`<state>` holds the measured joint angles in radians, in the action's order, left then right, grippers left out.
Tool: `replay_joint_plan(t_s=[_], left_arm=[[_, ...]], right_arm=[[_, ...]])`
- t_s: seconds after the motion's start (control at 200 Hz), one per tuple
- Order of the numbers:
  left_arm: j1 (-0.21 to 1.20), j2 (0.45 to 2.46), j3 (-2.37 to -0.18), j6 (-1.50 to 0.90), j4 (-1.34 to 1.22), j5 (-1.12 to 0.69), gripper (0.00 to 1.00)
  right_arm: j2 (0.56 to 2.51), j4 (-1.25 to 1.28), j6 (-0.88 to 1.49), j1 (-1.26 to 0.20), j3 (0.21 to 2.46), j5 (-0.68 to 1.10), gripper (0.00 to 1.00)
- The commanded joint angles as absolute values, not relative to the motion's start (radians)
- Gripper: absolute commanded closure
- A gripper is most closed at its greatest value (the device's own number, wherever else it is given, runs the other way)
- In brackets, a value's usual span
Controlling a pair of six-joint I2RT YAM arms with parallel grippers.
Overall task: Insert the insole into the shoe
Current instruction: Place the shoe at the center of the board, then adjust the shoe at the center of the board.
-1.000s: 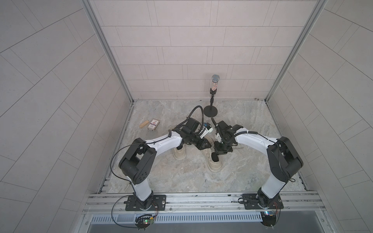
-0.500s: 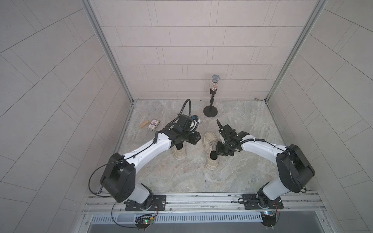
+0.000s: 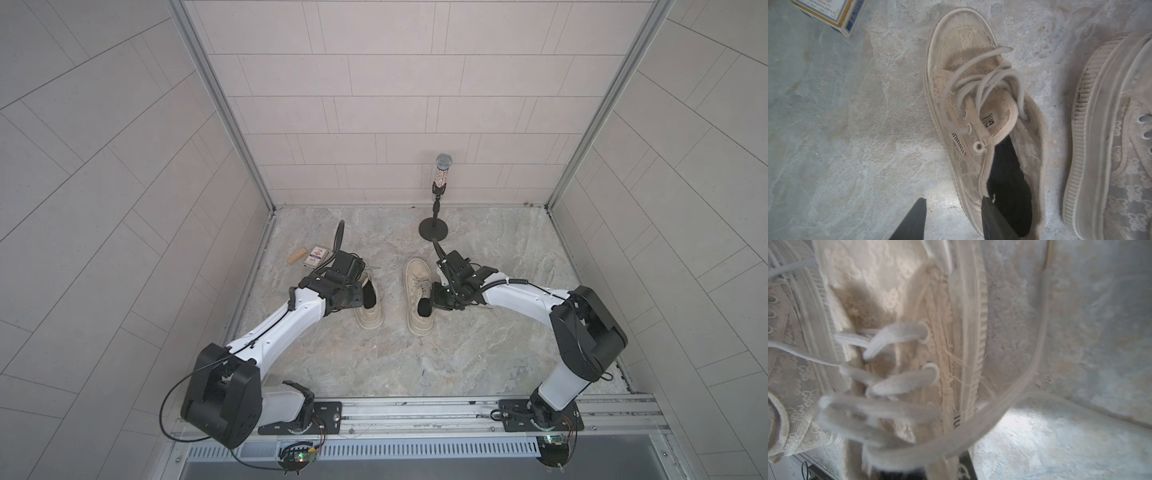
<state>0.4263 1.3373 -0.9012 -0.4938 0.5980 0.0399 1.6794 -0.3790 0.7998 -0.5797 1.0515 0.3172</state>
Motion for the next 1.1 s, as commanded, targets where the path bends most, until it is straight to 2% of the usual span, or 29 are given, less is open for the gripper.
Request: replay_joint_plan(t_s=[0.0,0.315,0.36,0.45,0.495,0.68,0.821,0.956,1.026,1.091], left_arm=[[0.419,1.412,-0.957,-0.506,0.589,-0.012,0.51],[0.417,1.521,-0.965,-0.503,0.548,0.004,0.50],[0.417,1.535,-0.954,-0.489,0.540,0.005,0.56],[0.417,1.552,-0.936,-0.406,0.527,-0.011,0.78],[0.419,1.547,-0.927,-0.335,0.525,-0.017,0.84],[0.410,1.435,-0.865,-0.141,0.439,-0.092,0.93],[0.410,1.442,-0.919,-0.071,0.513,-0.095,0.97],[0.409,1.449,-0.925,-0.067,0.519,-0.069,0.94],[0.409,1.459,-0.922,-0.079,0.495,-0.061,0.90],[0.409,1.479,-0.939,-0.090,0.498,-0.049,0.79]], right_arm=[[1.697,-0.329,0.787,-0.592,1.092,0.287,1.00],[1.770,-0.327,0.793,-0.653,1.174,0.304,1.00],[1.778,-0.318,0.798,-0.660,1.183,0.310,1.00],[1.806,-0.293,0.813,-0.678,1.204,0.324,1.00],[1.825,-0.288,0.826,-0.687,1.219,0.330,1.00],[1.869,-0.259,0.944,-0.715,1.261,0.299,1.00],[1.888,-0.360,0.926,-0.727,1.343,0.208,1.00],[1.909,-0.427,0.876,-0.721,1.395,0.184,0.98],[1.926,-0.437,0.870,-0.721,1.405,0.201,0.92],[1.936,-0.440,0.868,-0.718,1.411,0.218,0.81]])
